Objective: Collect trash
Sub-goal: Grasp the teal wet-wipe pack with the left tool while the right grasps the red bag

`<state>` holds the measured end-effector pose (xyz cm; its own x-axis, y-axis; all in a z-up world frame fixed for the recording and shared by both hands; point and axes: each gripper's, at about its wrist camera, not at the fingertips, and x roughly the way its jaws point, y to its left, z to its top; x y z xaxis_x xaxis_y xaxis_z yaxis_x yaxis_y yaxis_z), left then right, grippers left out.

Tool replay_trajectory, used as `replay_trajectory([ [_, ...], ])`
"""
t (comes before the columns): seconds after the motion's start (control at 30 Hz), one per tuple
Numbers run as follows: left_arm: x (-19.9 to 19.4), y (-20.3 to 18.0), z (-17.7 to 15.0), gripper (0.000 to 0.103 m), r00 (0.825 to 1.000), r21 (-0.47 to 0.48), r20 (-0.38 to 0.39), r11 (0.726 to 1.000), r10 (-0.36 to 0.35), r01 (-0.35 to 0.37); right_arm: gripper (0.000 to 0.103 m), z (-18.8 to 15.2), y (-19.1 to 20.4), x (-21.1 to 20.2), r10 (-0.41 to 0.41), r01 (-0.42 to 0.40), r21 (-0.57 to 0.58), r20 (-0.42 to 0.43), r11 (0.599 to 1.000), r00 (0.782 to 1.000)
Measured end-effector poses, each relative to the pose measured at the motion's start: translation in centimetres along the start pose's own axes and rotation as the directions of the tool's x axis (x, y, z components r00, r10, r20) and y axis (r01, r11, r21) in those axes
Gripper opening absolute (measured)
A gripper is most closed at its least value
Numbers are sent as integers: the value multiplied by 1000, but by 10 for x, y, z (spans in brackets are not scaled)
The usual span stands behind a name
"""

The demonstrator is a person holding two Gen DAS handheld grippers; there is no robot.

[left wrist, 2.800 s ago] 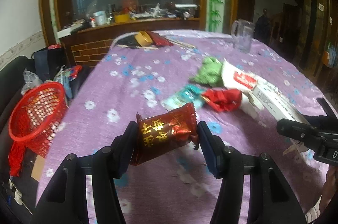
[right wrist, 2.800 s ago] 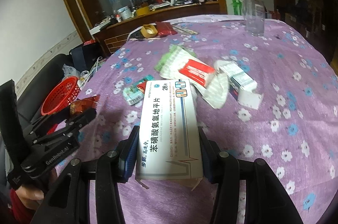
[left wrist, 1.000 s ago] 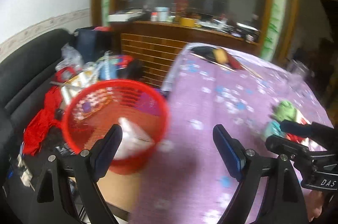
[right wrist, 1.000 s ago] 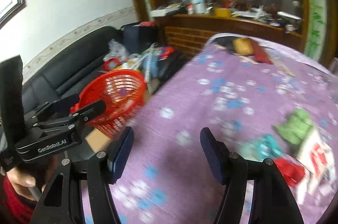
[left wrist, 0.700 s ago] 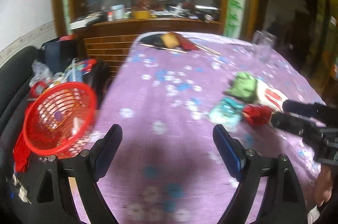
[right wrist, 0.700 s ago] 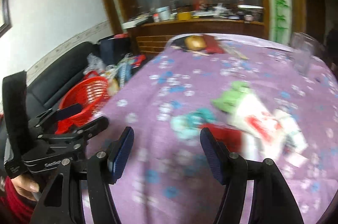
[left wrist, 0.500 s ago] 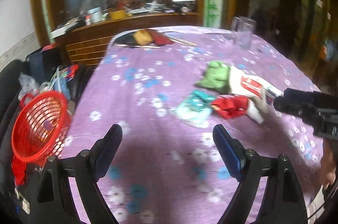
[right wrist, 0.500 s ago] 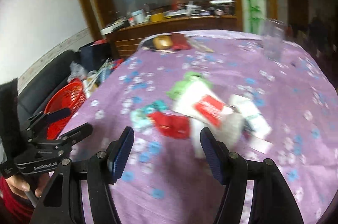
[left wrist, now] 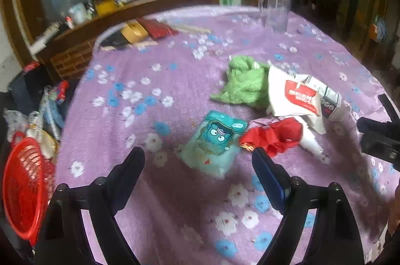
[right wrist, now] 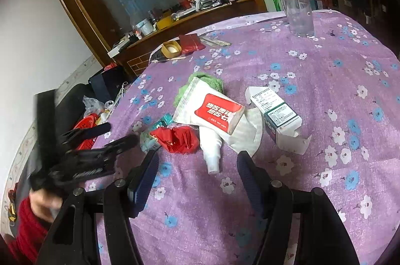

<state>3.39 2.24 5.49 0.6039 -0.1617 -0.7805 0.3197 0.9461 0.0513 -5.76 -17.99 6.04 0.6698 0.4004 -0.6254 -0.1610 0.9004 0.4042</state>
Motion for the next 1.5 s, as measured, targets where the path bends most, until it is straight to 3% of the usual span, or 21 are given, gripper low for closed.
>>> replay_trajectory([
  [0.23, 36, -8, 10, 86, 994, 40, -66, 995, -89, 91, 70, 2, -3, 2, 3, -3, 16, -7, 1000, 1000],
  [0.4, 48, -27, 10, 86, 997, 92, -60, 994, -57, 62, 70, 2, -6, 4, -2, 2, 23, -11, 1000, 1000],
  [0.5, 50, -27, 9, 73, 998, 79, -53, 996, -45, 49, 70, 2, -5, 4, -1, 2, 21, -15, 1000, 1000],
  [0.57, 51, -23, 8, 47, 998, 56, -50, 998, -29, 31, 70, 3, -4, 5, 0, 0, 15, -18, 1000, 1000],
  [0.77, 34, -3, 3, 24, 998, -53, -1, 997, -62, 62, 70, 7, 7, 15, -16, 14, -31, -38, 999, 999],
  [0.9, 20, 6, -1, 24, 997, -107, 61, 993, -50, 56, 68, 10, 21, 36, -41, 34, -86, -85, 996, 996],
  [1.1, 36, 15, -8, 27, 997, -148, 40, 986, -72, 77, 57, 12, 41, 74, -115, 85, -198, -145, 977, 983],
  [1.13, 36, 15, -9, 34, 996, -145, 48, 986, -81, 87, 55, 13, 42, 81, -129, 95, -216, -148, 972, 980],
  [1.17, 35, 15, -9, 50, 994, -141, 57, 985, -89, 96, 50, 13, 43, 88, -148, 108, -240, -155, 965, 977],
  [1.23, 30, 16, -9, 65, 992, -143, 84, 984, -94, 105, 41, 13, 46, 96, -183, 139, -280, -139, 950, 973],
  [1.5, 23, 22, -8, 65, 994, -161, 89, 984, -58, 71, 32, 4, 55, 100, -259, 190, -439, -103, 878, 960],
])
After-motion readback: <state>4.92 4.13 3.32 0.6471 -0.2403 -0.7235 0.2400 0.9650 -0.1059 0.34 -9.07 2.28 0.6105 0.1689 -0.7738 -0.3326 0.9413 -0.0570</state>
